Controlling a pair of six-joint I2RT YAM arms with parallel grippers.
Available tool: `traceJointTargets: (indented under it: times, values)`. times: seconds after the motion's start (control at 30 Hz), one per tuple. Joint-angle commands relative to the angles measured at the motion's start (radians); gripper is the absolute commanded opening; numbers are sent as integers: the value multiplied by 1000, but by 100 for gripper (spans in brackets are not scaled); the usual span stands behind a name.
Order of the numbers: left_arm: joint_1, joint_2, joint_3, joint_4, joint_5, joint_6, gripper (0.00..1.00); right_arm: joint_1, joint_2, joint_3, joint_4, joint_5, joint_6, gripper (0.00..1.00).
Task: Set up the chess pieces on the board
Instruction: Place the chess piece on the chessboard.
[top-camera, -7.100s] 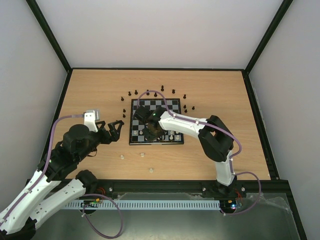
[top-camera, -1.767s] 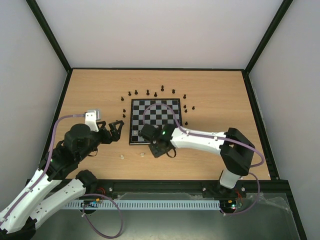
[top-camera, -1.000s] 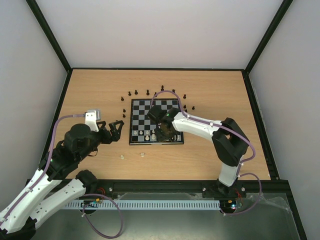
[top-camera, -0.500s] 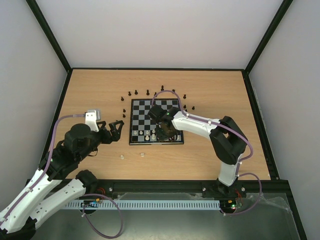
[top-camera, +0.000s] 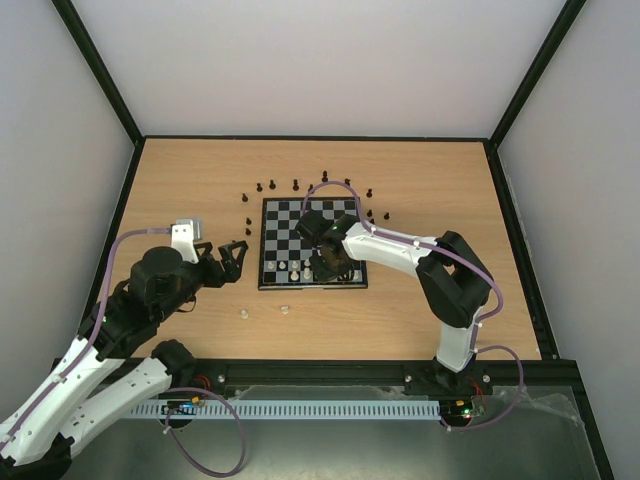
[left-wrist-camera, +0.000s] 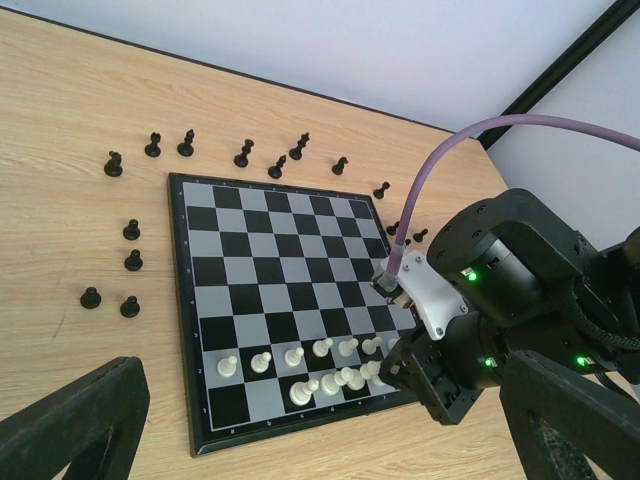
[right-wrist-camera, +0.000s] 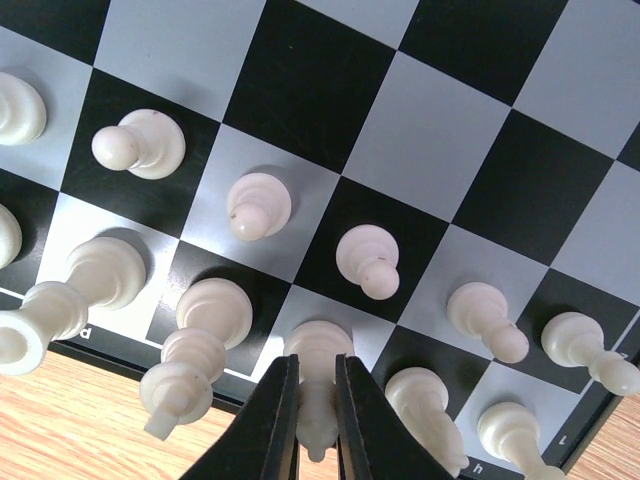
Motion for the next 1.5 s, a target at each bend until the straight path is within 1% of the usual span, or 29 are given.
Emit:
traceJointTargets:
  times: [0.0,0.77,1.13,1.47]
  values:
    - [6,6,-7,15,2,8,99,-7,16,8,-25,-4,-12,9]
    - [6,11,-7,17,4,10,99,-8,-28,21,-49,-5,-5,11]
    - [5,11,-9,18,4,7,99,-8,-39,15,-53,-12,-5,16]
    - [6,15,-9,18,5,9,99,-8,-56,15,-62,-2,-2,18]
